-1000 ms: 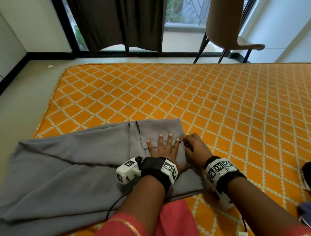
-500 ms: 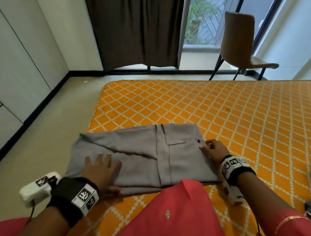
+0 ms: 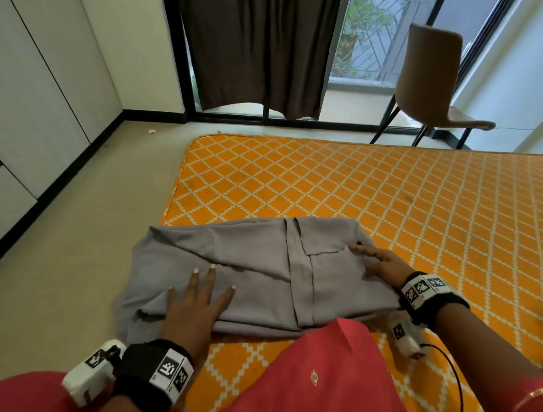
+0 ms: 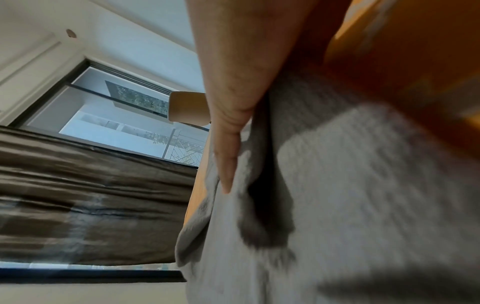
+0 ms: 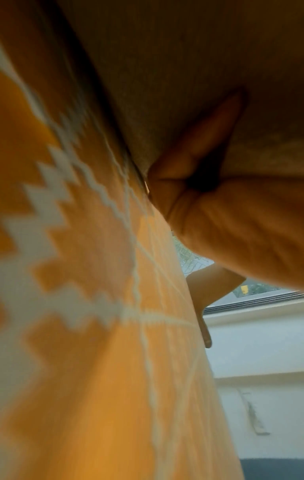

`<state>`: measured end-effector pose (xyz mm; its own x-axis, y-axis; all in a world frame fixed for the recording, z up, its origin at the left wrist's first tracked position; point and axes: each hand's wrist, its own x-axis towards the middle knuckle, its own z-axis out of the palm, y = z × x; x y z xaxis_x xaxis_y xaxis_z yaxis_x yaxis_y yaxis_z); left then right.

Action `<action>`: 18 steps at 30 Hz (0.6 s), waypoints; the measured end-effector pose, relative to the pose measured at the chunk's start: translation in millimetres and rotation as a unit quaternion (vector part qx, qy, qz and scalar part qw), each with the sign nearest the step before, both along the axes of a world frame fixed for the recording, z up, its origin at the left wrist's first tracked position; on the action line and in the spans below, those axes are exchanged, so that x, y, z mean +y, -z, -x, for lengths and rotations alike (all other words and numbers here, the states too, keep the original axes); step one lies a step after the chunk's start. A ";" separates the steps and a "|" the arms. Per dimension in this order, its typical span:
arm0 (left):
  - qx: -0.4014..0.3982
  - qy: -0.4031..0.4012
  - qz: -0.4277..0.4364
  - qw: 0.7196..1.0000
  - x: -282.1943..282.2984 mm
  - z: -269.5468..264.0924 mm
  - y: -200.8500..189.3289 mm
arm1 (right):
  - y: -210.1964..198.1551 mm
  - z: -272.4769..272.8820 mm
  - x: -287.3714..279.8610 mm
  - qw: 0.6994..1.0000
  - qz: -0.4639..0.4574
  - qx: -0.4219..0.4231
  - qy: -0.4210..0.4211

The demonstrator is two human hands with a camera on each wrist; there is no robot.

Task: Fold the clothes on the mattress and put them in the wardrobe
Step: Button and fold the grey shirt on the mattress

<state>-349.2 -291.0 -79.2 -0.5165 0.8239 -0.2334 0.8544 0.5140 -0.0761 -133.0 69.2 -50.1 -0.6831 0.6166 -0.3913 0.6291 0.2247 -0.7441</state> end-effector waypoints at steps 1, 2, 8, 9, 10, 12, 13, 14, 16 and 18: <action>-0.002 0.005 -0.003 1.000 0.3 2.5 -0.3 | -6.4 0.6 4.1 1.000 -0.025 -0.014 0.007; -0.009 0.005 0.005 1.000 -2.8 7.1 6.4 | -15.8 0.0 7.3 0.997 -0.060 -0.035 0.015; -0.045 0.041 0.023 0.998 -9.6 12.1 -2.9 | -83.3 9.0 -1.6 0.975 -0.180 -0.130 0.006; -0.080 0.044 0.024 0.996 -11.2 15.6 -6.1 | -92.9 16.3 -11.2 0.974 -0.188 -0.125 -0.011; -0.141 0.034 0.009 0.989 -12.4 17.7 -11.5 | -102.6 25.2 -23.9 0.975 -0.190 -0.113 -0.024; -0.308 -0.025 -0.112 0.944 -15.5 26.4 -20.3 | -114.5 44.6 -50.2 0.980 -0.180 -0.083 -0.032; -0.397 -0.067 -0.209 0.891 -15.8 31.5 -25.7 | -118.6 55.1 -62.7 0.980 -0.181 -0.076 -0.037; -0.457 -0.113 -0.301 0.829 -15.5 36.0 -29.4 | -122.7 66.3 -75.6 0.979 -0.184 -0.075 -0.047; -0.526 -0.212 -0.425 0.706 -12.2 47.3 -29.1 | -126.7 91.1 -98.6 0.977 -0.187 -0.067 -0.073; -0.588 -0.303 -0.452 0.598 -12.3 57.1 -25.3 | -128.8 118.7 -123.7 0.973 -0.194 -0.065 -0.106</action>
